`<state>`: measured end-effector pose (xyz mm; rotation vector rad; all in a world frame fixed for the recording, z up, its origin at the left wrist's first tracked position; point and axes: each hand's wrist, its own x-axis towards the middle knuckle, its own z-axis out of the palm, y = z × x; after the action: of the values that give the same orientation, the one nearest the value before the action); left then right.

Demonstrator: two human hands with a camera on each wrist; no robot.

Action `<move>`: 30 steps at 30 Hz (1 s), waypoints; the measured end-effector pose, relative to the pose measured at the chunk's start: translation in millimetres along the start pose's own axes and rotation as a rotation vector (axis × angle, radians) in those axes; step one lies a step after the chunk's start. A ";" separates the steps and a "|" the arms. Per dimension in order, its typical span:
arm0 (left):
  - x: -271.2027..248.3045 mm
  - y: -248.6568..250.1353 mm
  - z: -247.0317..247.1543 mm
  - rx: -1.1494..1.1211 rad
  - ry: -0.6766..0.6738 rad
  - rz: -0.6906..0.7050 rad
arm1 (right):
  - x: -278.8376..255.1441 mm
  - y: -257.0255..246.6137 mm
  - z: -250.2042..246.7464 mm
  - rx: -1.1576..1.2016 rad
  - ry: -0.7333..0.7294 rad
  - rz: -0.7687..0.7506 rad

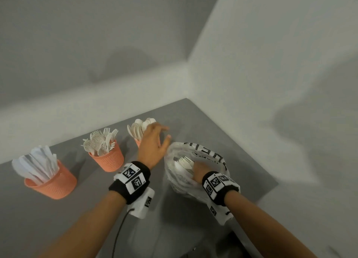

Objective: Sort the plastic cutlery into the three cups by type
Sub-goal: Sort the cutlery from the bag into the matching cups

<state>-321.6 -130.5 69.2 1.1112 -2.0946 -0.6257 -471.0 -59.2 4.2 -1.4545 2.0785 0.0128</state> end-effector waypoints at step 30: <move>-19.3 -1.4 37.6 0.227 -0.340 -0.264 | 6.3 12.8 1.2 0.448 -0.082 -0.124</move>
<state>-341.2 -111.2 37.0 1.5153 -2.3711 -0.7592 -482.9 -59.1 -3.8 -1.2744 1.7757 -0.4096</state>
